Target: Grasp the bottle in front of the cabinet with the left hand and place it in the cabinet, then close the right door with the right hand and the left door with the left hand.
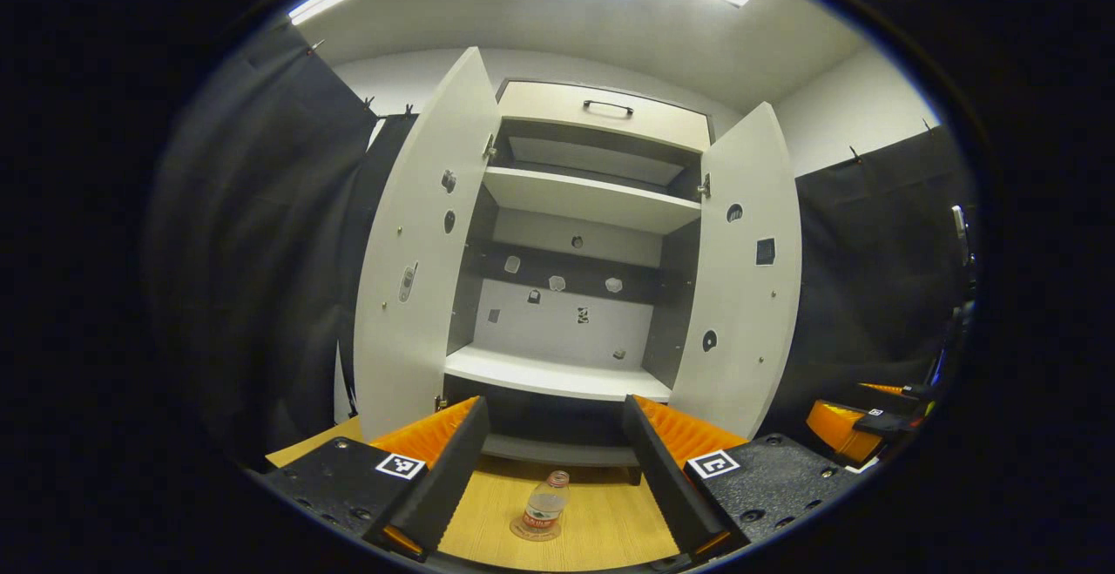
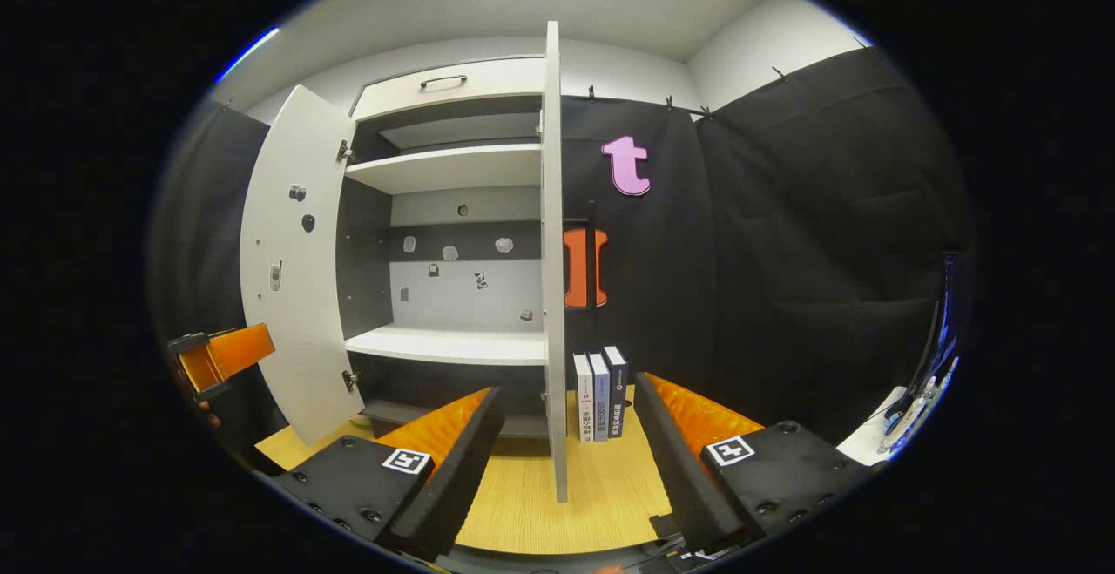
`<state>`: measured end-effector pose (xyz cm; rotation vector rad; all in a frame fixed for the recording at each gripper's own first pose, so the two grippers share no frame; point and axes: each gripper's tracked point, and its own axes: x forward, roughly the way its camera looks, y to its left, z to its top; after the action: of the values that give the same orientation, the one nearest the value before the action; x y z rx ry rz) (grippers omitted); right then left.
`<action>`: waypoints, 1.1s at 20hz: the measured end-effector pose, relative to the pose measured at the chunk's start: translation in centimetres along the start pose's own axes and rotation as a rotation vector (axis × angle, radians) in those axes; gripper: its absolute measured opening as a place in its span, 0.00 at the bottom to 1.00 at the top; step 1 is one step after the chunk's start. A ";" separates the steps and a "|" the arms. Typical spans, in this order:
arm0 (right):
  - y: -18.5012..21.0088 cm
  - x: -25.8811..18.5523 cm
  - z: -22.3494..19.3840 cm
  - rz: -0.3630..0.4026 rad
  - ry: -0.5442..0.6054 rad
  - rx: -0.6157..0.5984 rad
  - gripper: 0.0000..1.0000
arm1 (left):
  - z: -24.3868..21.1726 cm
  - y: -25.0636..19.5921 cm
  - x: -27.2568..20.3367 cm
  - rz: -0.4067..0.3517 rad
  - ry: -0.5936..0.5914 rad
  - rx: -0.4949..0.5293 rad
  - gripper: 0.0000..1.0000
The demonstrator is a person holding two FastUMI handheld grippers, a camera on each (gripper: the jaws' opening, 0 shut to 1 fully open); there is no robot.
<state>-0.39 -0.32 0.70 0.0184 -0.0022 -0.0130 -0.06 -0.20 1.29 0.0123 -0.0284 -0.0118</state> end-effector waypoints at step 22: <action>-0.4 0.5 0.5 -0.027 0.004 -0.008 0.99 | -5.8 -0.5 2.0 -0.016 0.080 0.019 0.94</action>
<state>0.06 -0.78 1.23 0.0102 0.0017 -0.0397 2.06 -0.61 -4.50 0.0322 0.0518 -0.0272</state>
